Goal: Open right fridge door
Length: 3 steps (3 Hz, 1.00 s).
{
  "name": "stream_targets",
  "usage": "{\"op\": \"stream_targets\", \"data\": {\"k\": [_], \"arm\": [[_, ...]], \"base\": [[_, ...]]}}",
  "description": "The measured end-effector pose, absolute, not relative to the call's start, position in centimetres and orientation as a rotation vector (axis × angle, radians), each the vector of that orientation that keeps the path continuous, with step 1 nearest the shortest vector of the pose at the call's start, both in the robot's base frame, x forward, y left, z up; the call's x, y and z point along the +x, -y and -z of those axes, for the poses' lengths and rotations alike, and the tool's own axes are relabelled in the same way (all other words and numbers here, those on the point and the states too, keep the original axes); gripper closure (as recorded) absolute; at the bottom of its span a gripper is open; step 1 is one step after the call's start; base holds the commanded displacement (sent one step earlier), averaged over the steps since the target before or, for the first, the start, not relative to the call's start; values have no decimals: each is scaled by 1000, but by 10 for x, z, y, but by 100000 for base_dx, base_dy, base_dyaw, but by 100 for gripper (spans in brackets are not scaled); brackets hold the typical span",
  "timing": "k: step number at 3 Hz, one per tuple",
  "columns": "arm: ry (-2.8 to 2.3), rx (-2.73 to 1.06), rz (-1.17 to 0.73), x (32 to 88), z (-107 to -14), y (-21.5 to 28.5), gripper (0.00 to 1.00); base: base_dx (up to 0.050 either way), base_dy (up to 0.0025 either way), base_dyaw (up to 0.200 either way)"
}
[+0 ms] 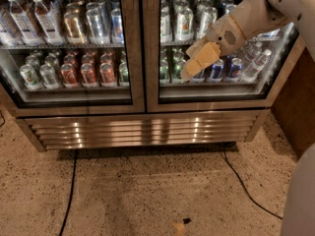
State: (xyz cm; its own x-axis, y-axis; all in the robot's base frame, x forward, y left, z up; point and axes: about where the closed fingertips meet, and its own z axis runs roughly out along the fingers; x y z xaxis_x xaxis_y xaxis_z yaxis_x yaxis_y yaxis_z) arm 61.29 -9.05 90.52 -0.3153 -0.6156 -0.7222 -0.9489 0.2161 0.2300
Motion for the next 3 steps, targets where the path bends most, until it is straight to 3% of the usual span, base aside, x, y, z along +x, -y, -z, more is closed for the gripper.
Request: {"op": "stream_targets", "data": {"k": [2, 3], "arm": [[-1983, -1394, -866, 659, -917, 71, 0], [-1978, -1391, -863, 661, -919, 71, 0]], "base": [[0, 0, 0], [4142, 2, -84]]}}
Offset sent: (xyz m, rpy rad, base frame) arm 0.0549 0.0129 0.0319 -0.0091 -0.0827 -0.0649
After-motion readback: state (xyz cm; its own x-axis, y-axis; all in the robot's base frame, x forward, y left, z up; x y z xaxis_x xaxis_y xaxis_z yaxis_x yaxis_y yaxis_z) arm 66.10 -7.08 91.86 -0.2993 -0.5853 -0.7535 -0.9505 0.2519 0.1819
